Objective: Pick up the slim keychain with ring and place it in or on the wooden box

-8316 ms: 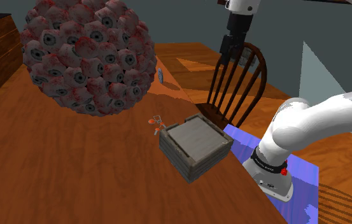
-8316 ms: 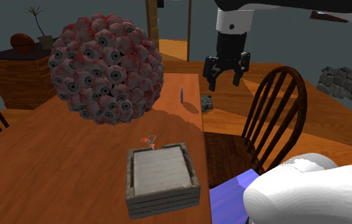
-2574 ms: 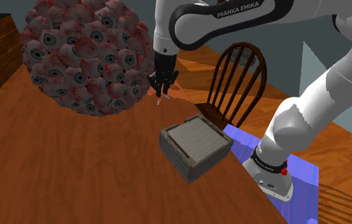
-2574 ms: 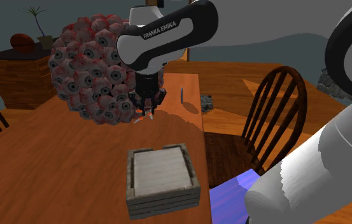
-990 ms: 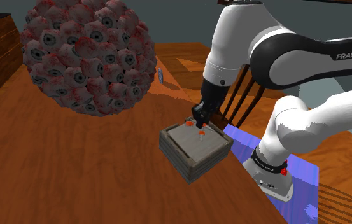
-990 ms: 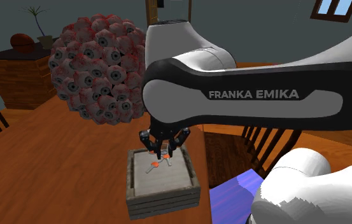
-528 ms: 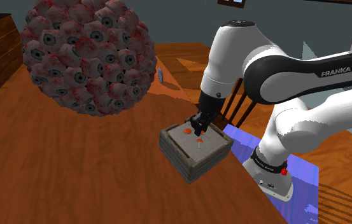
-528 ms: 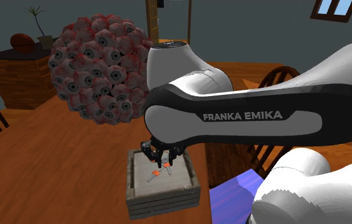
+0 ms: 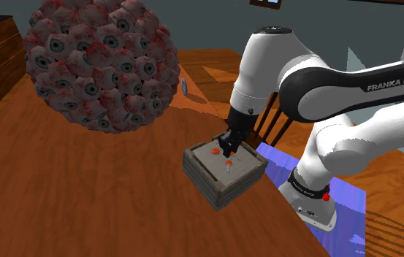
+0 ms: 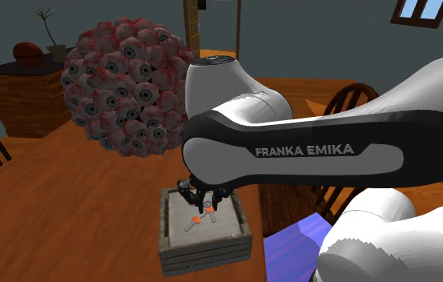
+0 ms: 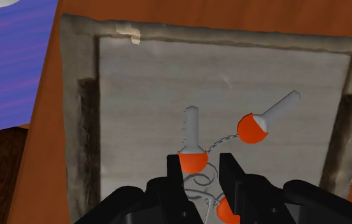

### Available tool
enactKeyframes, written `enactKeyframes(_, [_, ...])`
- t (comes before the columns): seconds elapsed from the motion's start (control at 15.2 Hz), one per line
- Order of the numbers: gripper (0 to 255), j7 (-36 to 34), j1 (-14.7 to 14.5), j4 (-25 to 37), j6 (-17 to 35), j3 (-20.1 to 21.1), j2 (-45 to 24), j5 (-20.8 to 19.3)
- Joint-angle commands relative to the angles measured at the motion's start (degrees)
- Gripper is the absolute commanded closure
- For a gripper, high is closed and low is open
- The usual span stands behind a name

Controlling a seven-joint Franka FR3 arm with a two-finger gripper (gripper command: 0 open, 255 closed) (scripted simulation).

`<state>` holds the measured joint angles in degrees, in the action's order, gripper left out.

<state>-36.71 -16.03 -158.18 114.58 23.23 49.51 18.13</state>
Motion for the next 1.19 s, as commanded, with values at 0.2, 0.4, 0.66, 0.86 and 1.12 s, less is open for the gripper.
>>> enactKeyframes(0.2, [0,0.0,0.0,0.0,0.0,0.0,0.0,0.0])
enactKeyframes(0.4, [0,-0.1,0.1,1.5,-2.2,-0.6,0.7,-0.5])
enactKeyframes(0.66, [0,-0.3,0.6,6.1,-8.1,-2.2,2.1,-1.9])
enactKeyframes(0.86, [0,-0.3,0.6,6.1,-8.1,-2.2,2.1,-1.9])
enactKeyframes(1.12, [0,-0.3,0.6,6.1,-8.1,-2.2,2.1,-1.9])
